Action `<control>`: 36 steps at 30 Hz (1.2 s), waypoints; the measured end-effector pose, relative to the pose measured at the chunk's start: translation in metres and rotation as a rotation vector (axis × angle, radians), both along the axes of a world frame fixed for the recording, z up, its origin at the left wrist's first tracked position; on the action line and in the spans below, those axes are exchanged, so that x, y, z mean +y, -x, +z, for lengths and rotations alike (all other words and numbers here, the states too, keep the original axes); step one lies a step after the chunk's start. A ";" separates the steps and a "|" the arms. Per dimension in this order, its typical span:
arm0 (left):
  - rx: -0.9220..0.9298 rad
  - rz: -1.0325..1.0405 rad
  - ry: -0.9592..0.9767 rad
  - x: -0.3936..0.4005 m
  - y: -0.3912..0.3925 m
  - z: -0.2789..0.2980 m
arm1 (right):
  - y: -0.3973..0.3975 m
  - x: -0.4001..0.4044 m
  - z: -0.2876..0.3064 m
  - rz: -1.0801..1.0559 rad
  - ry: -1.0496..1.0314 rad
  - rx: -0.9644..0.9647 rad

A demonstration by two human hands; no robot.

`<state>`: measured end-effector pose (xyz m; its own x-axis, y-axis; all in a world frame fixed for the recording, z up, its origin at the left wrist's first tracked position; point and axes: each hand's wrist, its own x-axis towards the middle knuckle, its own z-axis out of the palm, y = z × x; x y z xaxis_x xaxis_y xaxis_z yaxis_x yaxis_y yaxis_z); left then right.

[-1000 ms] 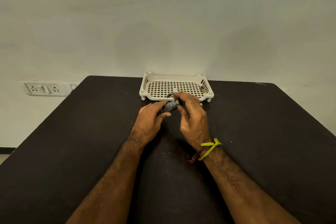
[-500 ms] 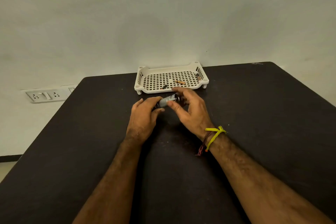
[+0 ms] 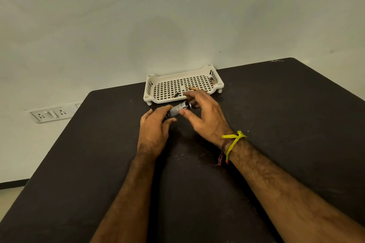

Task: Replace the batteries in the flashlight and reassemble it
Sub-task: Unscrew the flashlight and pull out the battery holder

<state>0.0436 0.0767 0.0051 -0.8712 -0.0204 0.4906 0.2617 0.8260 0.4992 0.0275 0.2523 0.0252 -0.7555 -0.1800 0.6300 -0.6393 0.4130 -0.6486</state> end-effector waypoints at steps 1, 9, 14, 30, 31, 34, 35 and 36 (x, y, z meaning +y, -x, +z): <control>-0.001 -0.005 0.019 0.000 0.000 0.000 | 0.001 0.001 0.000 -0.023 0.001 -0.016; -0.007 -0.022 0.044 -0.001 0.002 0.000 | -0.001 0.000 0.000 -0.015 0.003 -0.079; -0.003 -0.032 0.017 -0.002 0.003 -0.002 | 0.004 0.006 0.001 0.071 0.013 0.008; -0.119 -0.107 -0.327 -0.014 0.004 -0.003 | 0.033 0.039 -0.025 -0.651 -0.009 -0.359; -0.119 -0.109 -0.336 -0.014 0.004 -0.003 | 0.035 0.042 -0.025 -0.669 -0.017 -0.373; -0.120 -0.117 -0.361 -0.014 0.004 -0.003 | 0.038 0.047 -0.027 -0.688 -0.037 -0.411; -0.122 -0.120 -0.364 -0.014 0.004 -0.003 | 0.038 0.047 -0.027 -0.686 -0.048 -0.417; -0.122 -0.121 -0.367 -0.015 0.004 -0.003 | 0.037 0.045 -0.027 -0.686 -0.061 -0.400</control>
<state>0.0392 0.0621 0.0020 -0.9293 -0.0685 0.3628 0.2672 0.5536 0.7888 -0.0092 0.2978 -0.0018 -0.8771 0.3817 0.2916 0.0470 0.6723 -0.7388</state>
